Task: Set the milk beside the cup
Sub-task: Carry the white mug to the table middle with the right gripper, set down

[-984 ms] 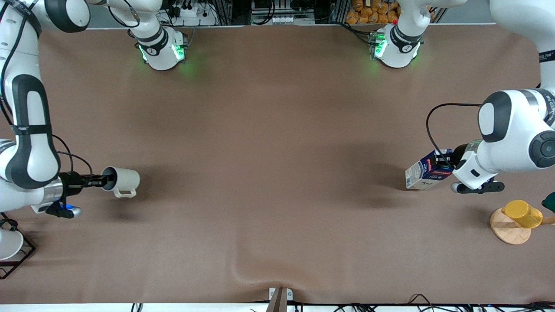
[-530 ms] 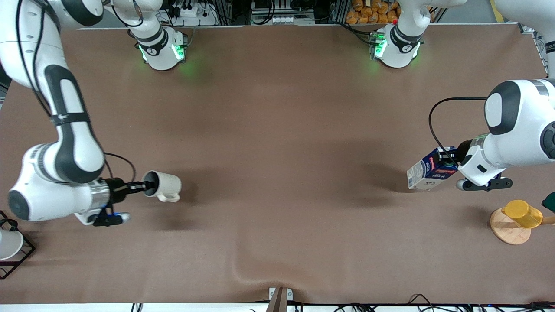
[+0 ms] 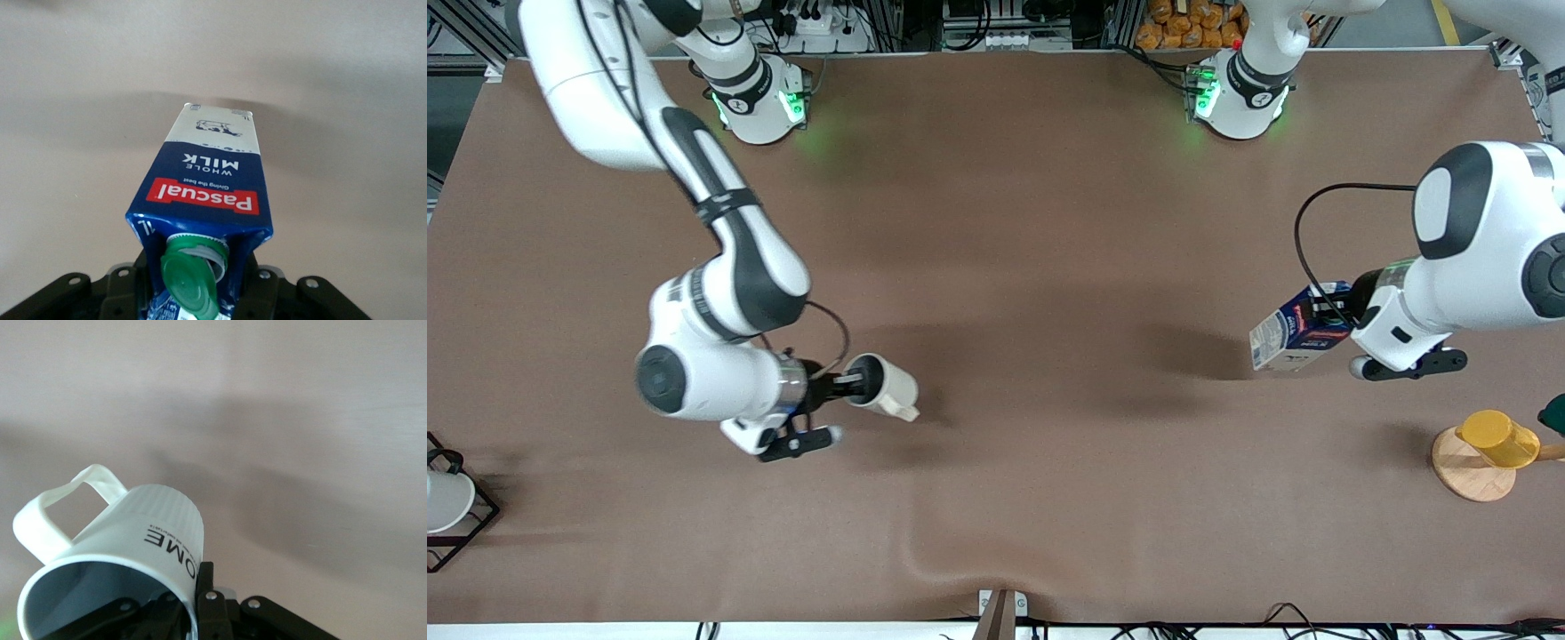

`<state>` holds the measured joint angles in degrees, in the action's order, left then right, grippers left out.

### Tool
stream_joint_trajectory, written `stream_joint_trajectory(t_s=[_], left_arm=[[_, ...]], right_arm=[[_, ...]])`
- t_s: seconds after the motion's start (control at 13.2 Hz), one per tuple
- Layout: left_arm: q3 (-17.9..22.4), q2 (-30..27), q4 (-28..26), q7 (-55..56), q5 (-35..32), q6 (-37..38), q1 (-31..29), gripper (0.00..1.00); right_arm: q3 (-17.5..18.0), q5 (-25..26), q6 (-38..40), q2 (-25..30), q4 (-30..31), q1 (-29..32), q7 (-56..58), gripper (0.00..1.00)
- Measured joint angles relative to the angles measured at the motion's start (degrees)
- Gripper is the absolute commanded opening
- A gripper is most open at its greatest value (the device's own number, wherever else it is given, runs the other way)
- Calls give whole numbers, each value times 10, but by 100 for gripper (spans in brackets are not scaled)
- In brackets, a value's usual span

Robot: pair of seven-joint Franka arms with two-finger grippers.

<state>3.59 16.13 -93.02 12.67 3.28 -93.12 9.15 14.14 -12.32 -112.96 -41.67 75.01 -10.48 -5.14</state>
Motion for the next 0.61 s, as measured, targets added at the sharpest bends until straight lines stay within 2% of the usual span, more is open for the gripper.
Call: stream_joint_trajectory(t_s=[0.45,0.61], left_arm=[[-5,-8,0,11,-1,7,-2,51],[-5,-14,0,11,-1,7,-2,51]], right_arm=[[0,1,-100,-32,8,-146,-128,0],[-2,1,-165,-53,10,-190,-174,0]])
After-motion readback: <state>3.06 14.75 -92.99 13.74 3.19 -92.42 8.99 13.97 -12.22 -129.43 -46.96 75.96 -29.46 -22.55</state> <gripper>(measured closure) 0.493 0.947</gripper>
